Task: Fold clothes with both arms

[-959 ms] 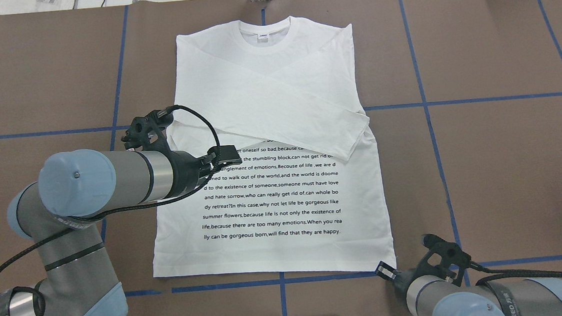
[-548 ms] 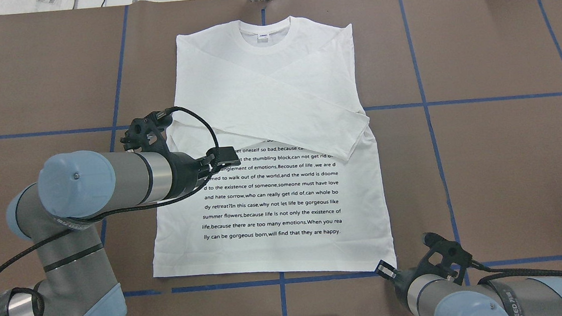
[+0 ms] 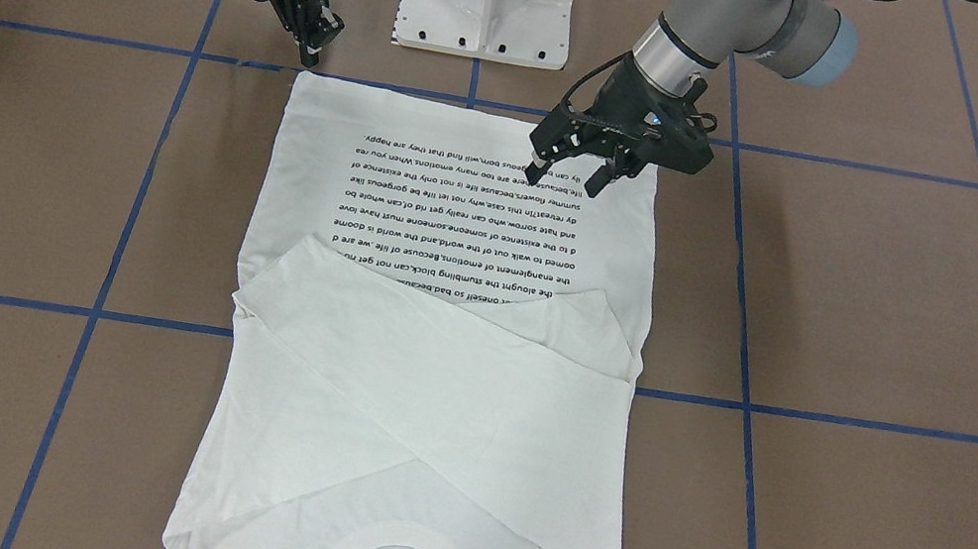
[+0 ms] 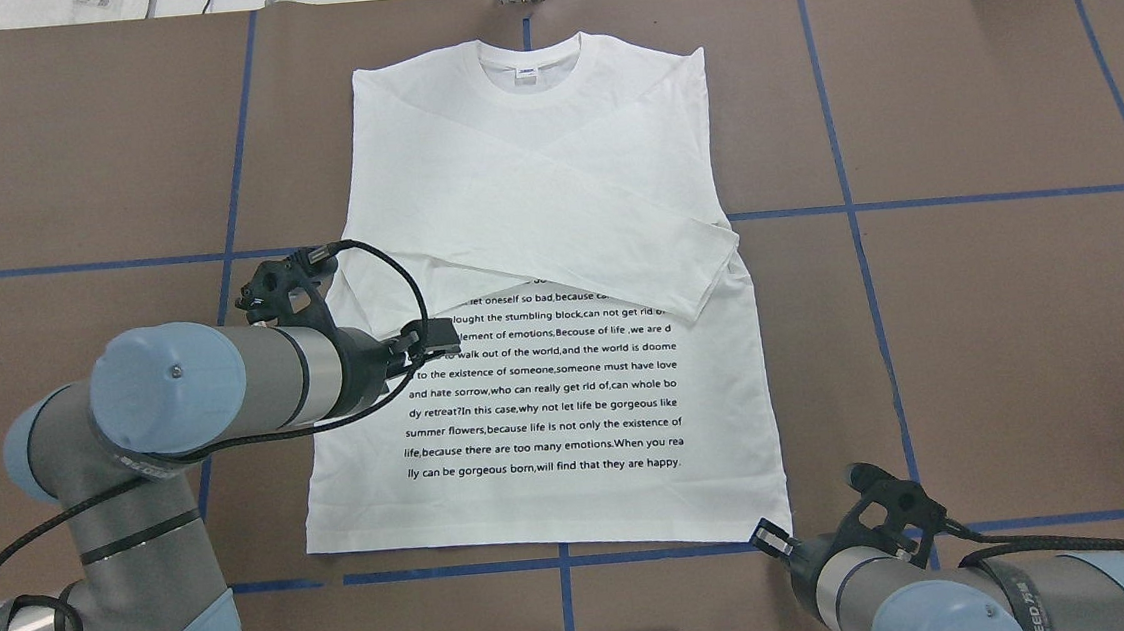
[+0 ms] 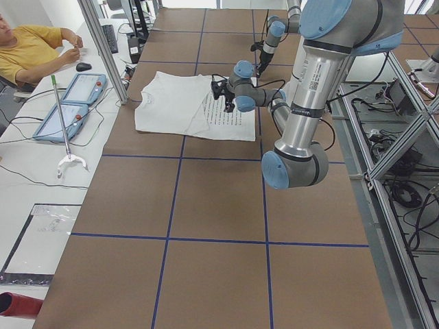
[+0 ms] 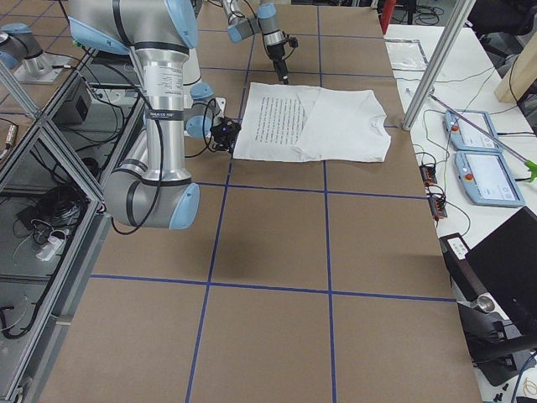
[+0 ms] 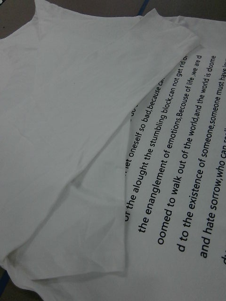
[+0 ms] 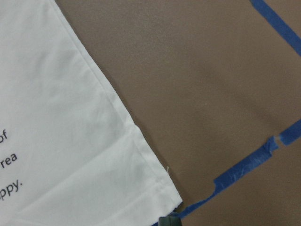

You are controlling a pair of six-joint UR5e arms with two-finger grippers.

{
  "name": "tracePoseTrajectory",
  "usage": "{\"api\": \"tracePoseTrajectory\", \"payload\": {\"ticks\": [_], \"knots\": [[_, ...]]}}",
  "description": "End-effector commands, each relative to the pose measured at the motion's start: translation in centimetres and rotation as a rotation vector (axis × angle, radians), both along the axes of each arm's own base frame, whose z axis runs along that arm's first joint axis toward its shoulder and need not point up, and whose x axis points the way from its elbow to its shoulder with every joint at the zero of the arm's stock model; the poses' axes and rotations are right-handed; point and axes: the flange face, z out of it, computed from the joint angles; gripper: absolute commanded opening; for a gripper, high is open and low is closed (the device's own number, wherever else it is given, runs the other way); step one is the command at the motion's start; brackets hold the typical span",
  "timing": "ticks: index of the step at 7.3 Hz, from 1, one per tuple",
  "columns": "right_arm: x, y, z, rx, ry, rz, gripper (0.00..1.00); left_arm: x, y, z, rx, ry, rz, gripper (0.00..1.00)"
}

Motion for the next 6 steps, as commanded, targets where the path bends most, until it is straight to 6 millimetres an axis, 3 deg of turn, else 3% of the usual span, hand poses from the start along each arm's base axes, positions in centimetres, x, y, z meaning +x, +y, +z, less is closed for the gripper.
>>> {"api": "tracePoseTrajectory", "payload": {"ticks": [1,2,5,6], "knots": [[0.2,-0.1,-0.5,0.000,-0.010,0.001,0.00,2.6,3.8,1.0,-0.063,-0.122,0.019,0.99],[1.3,-0.2,-2.2,0.000,-0.048,0.003,0.00,2.7,4.7,0.9,-0.070,-0.146,0.031,0.99],[0.9,0.3,-1.3,0.001,0.016,-0.005,0.00,2.7,6.4,0.7,-0.080,-0.190,0.036,0.99],[0.3,0.2,-0.5,0.004,0.034,-0.002,0.55,2.6,6.4,1.2,-0.083,-0.197,0.036,0.99]]}}
